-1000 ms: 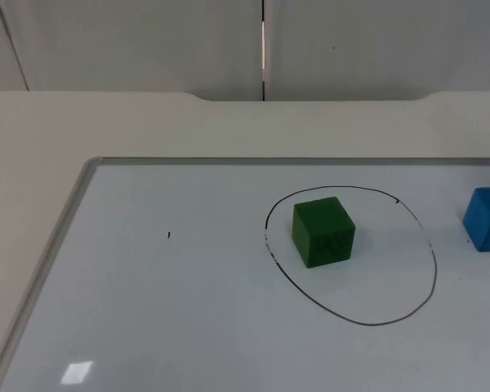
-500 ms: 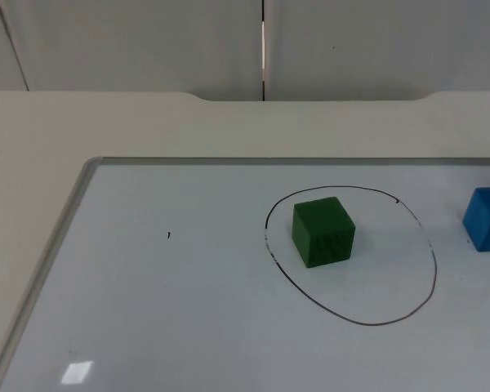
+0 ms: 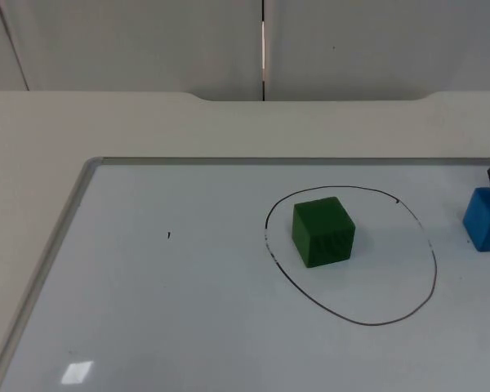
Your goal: Push the two cubes into the marked area.
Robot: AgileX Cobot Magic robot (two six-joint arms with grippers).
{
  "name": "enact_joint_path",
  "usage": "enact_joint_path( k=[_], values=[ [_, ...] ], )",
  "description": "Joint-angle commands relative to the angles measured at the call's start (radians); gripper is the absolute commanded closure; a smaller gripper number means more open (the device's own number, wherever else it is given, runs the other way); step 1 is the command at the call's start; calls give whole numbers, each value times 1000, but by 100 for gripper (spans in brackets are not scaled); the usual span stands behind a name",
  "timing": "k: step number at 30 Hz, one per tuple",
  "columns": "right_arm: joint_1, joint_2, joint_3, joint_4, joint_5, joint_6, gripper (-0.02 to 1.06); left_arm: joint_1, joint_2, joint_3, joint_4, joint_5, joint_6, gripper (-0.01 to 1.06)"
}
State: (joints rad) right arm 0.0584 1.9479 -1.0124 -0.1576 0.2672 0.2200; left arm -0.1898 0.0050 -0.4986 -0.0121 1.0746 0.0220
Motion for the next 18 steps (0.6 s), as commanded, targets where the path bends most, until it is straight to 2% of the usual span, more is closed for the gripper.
enact_joint_path(
  k=[1,18],
  values=[
    [-3,1,-4,7,-10,4,104,4,-5,5,5,1,-5,105],
    [-3,1,-4,61,94,-4,104,4,-5,5,5,1,-5,105]
  ],
)
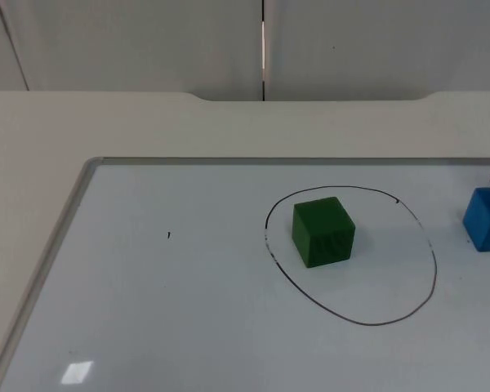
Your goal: Push the two cubes into the marked area.
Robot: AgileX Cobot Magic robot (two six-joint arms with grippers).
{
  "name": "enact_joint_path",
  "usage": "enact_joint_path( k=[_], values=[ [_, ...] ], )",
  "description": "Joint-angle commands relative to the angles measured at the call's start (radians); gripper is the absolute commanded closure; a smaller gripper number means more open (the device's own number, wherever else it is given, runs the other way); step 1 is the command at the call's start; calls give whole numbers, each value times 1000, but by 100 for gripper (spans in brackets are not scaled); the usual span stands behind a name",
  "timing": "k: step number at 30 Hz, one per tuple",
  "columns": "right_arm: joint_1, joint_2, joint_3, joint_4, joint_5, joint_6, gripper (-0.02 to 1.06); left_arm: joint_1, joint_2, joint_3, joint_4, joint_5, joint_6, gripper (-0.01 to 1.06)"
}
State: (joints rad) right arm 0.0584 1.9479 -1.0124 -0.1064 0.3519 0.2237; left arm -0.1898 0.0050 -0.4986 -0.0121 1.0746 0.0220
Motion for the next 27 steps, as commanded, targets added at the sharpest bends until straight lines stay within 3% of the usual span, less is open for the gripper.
enact_joint_path(
  k=[1,20,27],
  values=[
    [-3,1,-4,13,9,-8,104,4,-5,5,5,1,-3,105],
    [79,1,-4,16,-46,-12,104,4,-5,5,5,1,-3,105],
    [107,1,-4,57,-72,-12,104,4,-5,5,5,1,-3,105]
  ],
)
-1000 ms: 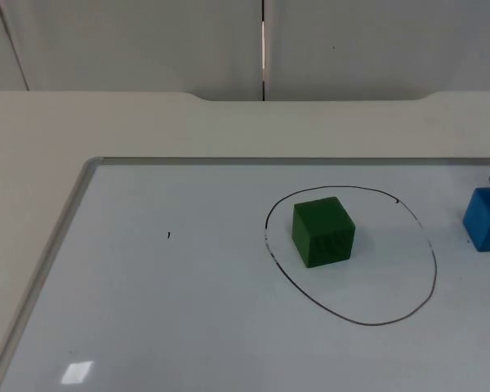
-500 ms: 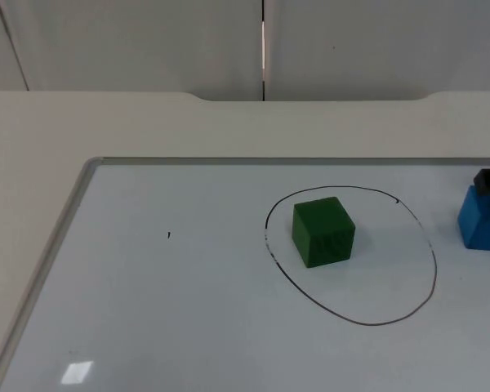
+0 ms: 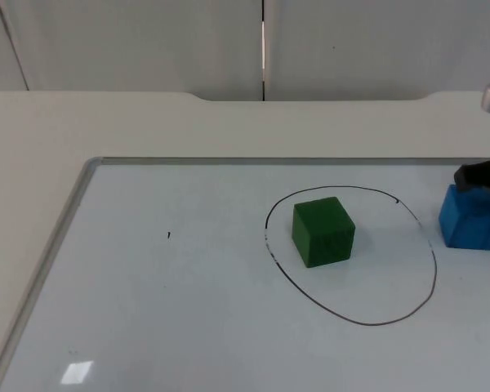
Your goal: Push the two cubes into the marked area.
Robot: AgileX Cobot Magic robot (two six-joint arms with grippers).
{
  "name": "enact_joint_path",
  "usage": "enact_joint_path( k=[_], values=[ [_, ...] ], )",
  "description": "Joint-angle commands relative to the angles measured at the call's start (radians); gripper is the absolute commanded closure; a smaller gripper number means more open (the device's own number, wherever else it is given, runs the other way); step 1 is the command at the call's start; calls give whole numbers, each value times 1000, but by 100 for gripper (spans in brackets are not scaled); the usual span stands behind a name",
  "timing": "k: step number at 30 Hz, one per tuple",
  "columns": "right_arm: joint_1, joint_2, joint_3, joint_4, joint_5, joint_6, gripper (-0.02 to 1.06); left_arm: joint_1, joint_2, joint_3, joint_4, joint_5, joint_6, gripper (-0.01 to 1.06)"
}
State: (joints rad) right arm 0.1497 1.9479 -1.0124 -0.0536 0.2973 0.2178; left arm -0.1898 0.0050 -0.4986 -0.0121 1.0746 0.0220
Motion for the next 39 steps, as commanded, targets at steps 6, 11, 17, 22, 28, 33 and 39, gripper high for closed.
enact_joint_path(
  k=[6,11,17,22,28,33,39],
  values=[
    [33,1,-4,4,-34,-8,104,4,-5,5,5,1,-3,105],
    [35,1,-4,12,-39,-8,104,4,-5,5,5,1,-3,105],
    [35,1,-4,17,-33,-8,104,4,-5,5,5,1,-3,105],
    [35,1,-4,41,-33,-8,104,4,-5,5,5,1,-3,105],
    [35,1,-4,41,-33,-8,104,4,-5,5,5,1,-3,105],
    [49,1,-4,39,-33,-8,104,4,-5,5,5,1,-3,105],
    [84,1,-4,34,-65,-8,104,4,-5,5,5,1,-3,105]
  ],
)
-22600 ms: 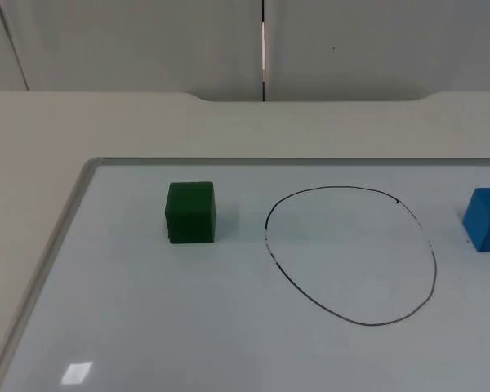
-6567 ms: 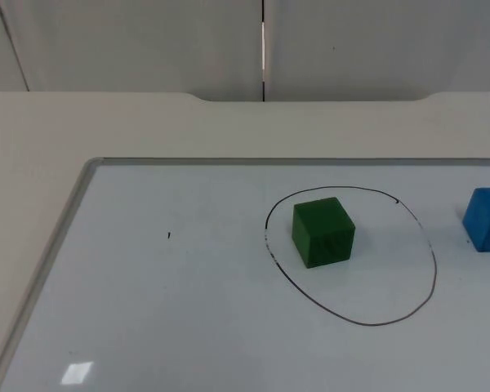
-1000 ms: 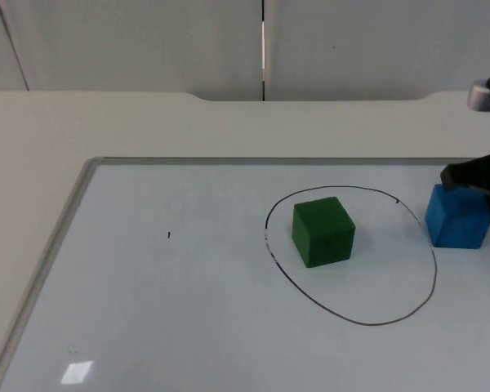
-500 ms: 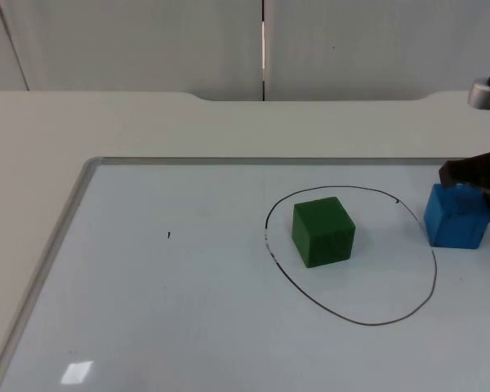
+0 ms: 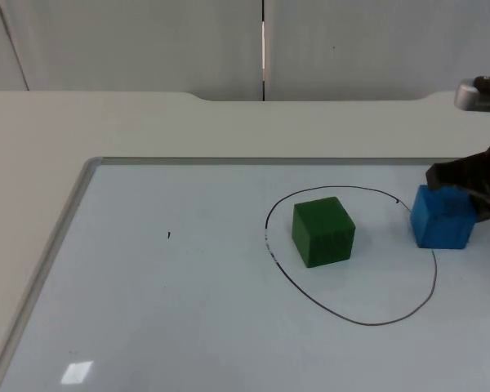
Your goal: Push the two cubes into the marked area.
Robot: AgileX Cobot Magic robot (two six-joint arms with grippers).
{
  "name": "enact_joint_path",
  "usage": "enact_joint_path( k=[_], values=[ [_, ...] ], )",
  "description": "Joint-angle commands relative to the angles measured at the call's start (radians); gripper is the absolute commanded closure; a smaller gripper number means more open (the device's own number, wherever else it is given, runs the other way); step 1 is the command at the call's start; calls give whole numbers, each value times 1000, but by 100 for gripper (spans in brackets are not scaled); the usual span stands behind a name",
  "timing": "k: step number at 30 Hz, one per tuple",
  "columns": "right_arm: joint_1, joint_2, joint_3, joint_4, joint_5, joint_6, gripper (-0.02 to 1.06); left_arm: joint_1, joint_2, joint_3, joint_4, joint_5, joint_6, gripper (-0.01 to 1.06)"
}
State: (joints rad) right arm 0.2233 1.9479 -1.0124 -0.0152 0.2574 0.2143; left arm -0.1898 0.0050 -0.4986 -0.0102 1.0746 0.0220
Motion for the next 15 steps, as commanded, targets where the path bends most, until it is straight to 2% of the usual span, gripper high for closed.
enact_joint_path(
  k=[1,15],
  values=[
    [10,1,-4,-4,-31,-5,104,4,-5,5,3,1,-3,105],
    [42,1,-4,2,-34,3,104,4,-5,5,3,1,-3,105]
  ],
)
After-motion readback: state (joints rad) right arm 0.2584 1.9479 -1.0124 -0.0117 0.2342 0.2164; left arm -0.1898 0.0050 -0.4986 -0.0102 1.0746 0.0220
